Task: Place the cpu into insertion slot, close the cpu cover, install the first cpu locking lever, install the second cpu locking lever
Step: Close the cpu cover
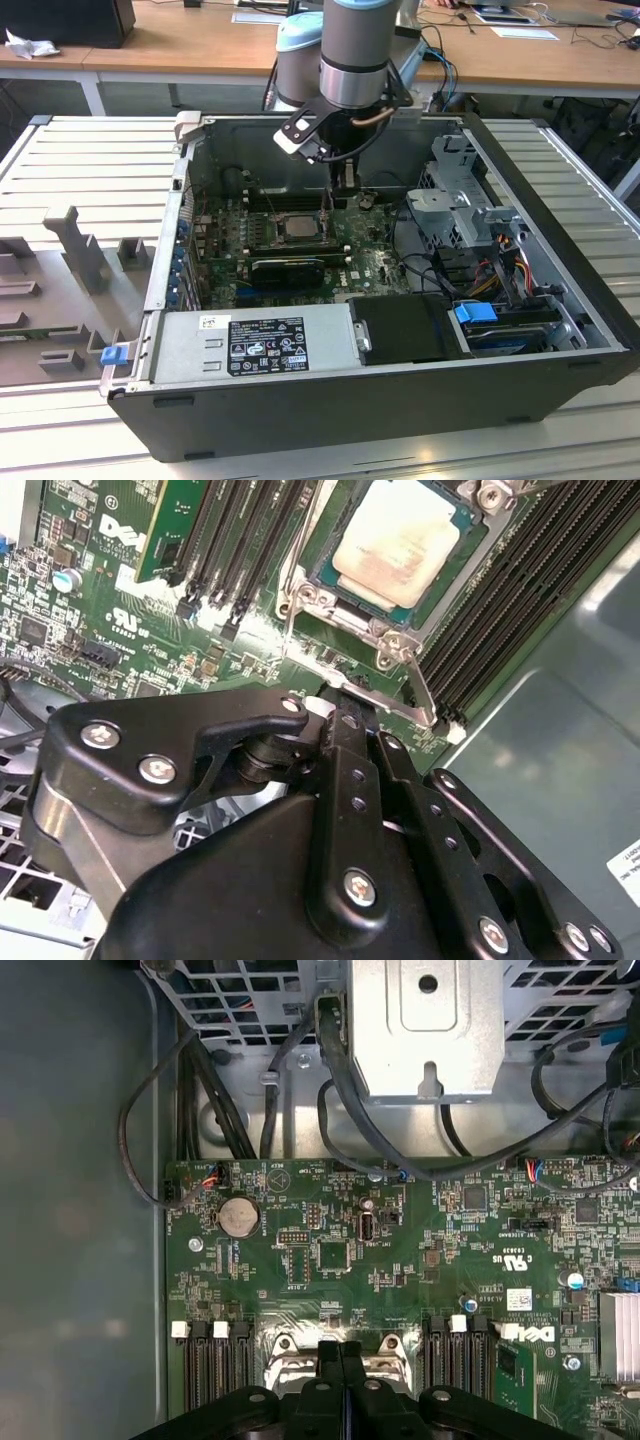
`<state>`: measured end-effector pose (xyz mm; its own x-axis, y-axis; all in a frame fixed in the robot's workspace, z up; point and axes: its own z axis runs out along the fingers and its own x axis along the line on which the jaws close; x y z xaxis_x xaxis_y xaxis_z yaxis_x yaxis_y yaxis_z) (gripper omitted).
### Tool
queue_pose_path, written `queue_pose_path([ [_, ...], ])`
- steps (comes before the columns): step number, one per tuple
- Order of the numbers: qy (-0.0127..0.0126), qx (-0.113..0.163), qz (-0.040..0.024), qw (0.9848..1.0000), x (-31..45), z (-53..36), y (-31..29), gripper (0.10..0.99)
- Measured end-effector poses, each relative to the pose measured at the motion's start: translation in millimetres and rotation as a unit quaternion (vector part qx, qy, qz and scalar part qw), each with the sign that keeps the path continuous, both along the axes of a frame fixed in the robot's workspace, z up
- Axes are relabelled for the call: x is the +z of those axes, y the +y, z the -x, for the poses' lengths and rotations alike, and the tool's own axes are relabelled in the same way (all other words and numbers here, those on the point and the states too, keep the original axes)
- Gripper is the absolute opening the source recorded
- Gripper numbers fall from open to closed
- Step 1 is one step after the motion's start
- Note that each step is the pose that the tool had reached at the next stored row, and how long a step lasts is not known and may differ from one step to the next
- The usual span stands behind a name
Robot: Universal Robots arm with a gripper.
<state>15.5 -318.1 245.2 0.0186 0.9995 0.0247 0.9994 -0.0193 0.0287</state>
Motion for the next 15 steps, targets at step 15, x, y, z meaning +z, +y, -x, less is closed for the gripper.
queue_pose_path([
  [15,0.0001,0.002,-0.0004,1.0,-7.9,9.5,-0.1,0.106],
])
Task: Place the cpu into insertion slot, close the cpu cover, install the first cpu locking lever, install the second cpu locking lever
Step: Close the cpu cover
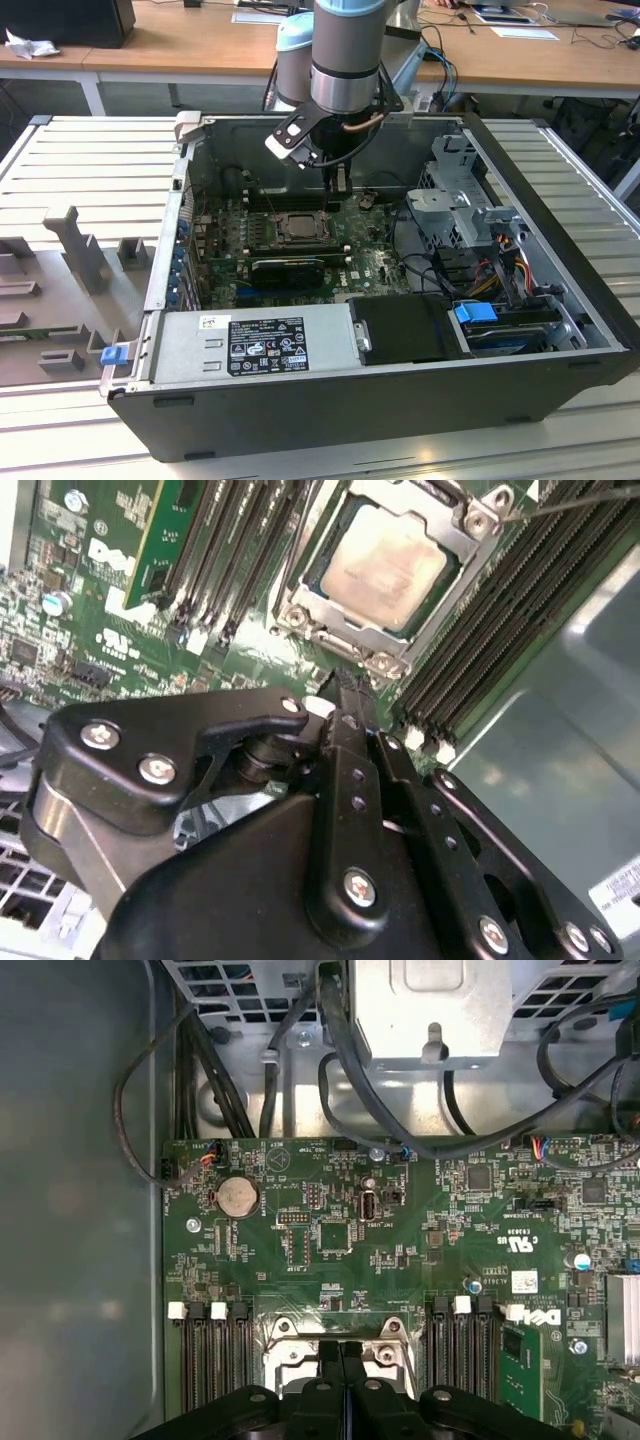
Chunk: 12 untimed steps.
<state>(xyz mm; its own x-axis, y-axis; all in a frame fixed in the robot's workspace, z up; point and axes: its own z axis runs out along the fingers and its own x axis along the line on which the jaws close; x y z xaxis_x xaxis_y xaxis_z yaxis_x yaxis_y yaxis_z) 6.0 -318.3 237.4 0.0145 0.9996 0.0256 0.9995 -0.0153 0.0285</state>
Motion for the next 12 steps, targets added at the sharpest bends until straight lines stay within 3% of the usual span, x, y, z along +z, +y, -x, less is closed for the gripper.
queue_pose_path([
  [6,0.0002,0.013,-0.0025,0.9999,-9.6,3.3,-0.5,0.106],
  [12,0.0005,0.015,-0.0025,0.9999,-11.4,25.1,-0.5,0.106],
])
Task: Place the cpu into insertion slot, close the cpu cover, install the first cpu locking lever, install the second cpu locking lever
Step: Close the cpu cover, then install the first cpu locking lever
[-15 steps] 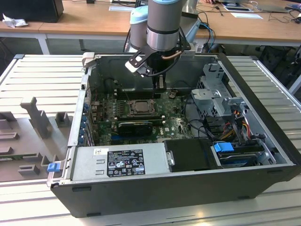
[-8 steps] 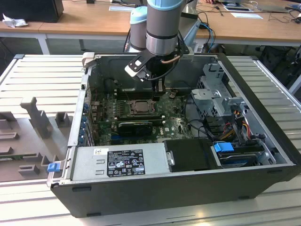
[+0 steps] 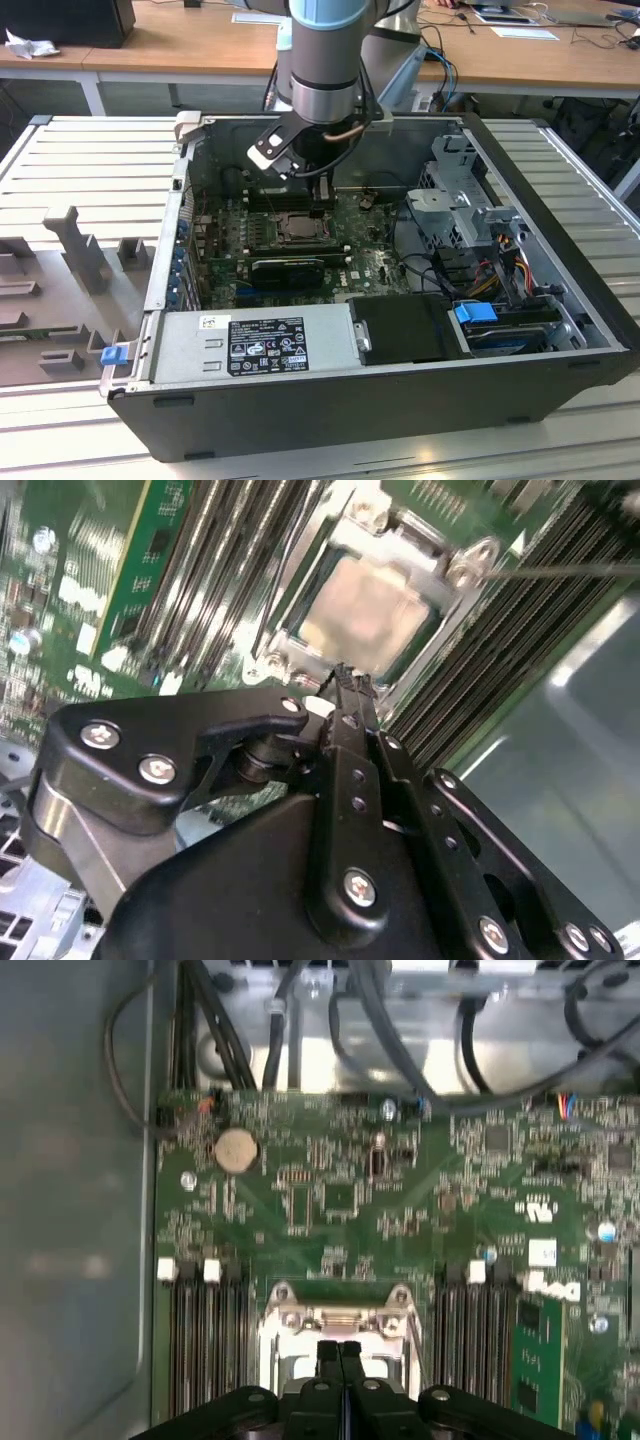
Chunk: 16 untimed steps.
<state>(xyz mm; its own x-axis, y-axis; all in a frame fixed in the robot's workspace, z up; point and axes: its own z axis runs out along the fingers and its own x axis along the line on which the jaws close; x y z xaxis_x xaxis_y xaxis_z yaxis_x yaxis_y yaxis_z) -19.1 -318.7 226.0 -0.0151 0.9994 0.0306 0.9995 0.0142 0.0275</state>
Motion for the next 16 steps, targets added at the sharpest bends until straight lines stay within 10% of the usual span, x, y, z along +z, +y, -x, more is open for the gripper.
queue_pose_path([
  [16,0.0002,0.0,0.0001,1.0,0.8,21.5,-0.1,0.106],
])
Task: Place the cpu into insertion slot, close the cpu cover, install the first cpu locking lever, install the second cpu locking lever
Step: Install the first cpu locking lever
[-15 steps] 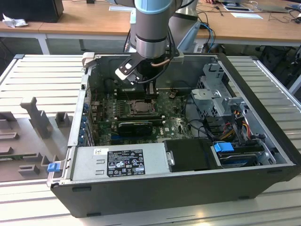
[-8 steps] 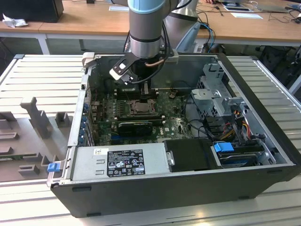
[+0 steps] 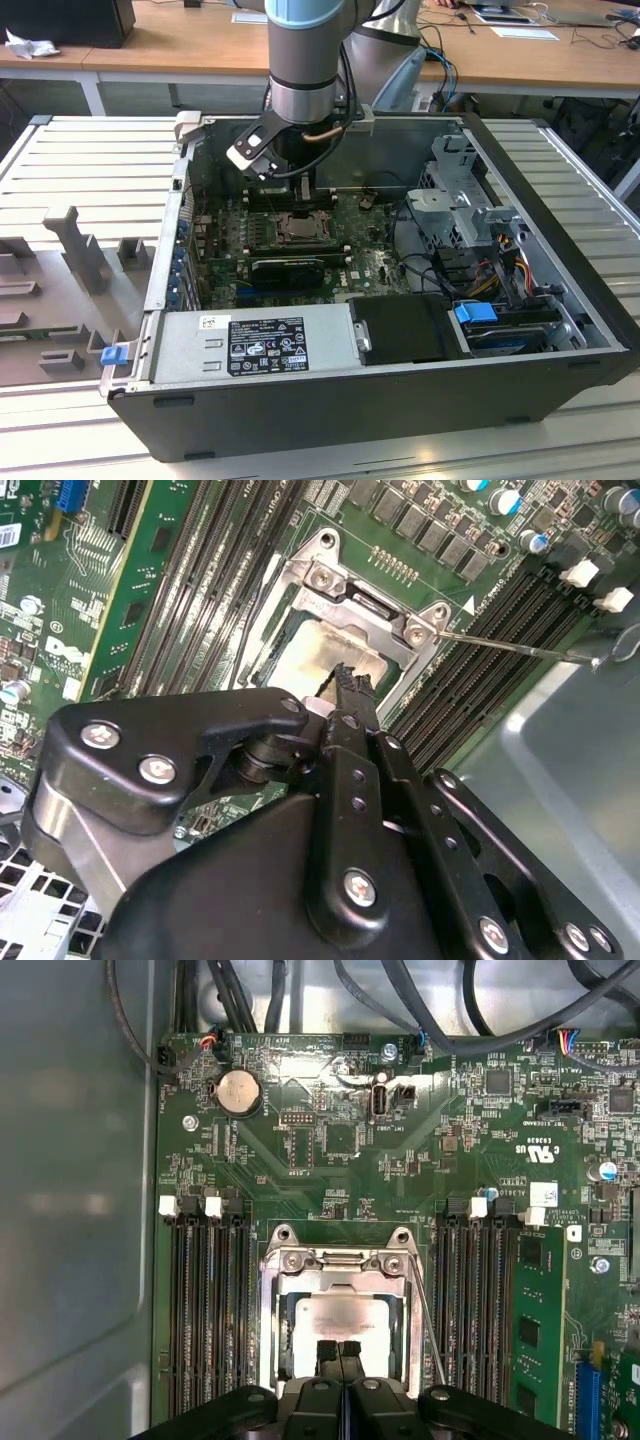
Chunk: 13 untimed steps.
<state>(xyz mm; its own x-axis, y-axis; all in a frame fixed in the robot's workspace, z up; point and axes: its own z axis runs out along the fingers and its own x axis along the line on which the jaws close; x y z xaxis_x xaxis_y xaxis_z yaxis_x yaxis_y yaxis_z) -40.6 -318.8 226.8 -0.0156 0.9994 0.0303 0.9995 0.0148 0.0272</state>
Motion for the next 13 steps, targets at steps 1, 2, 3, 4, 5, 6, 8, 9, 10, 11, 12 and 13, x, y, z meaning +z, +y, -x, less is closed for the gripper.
queue_pose_path([
  [1,-0.0001,0.0,-0.0001,1.0,3.6,0.0,0.1,0.106],
  [2,0.0,0.0,0.0,1.0,4.5,0.0,0.1,0.106],
  [3,-0.0001,0.0,0.0,1.0,5.4,0.0,0.1,0.106],
  [4,-0.0001,0.0,0.0,1.0,6.5,0.0,0.1,0.106],
  [5,-0.0001,0.0,0.0,1.0,7.8,0.0,0.1,0.106],
  [6,-0.0001,0.0,0.0,1.0,10.3,0.0,0.1,0.106],
  [8,-0.0001,0.0,0.0,1.0,12.6,-0.1,0.1,0.106],
  [9,-0.0001,0.0,0.0,1.0,13.2,0.0,0.1,0.106],
  [10,-0.0001,0.0,0.0,1.0,13.6,0.0,0.1,0.106],
  [11,-0.0001,0.0,-0.0001,1.0,13.9,-0.1,0.1,0.106],
  [12,-0.0001,0.0,0.0,1.0,14.4,0.0,0.1,0.106],
  [13,-0.0001,0.0,0.0,1.0,15.1,0.0,0.1,0.106],
])
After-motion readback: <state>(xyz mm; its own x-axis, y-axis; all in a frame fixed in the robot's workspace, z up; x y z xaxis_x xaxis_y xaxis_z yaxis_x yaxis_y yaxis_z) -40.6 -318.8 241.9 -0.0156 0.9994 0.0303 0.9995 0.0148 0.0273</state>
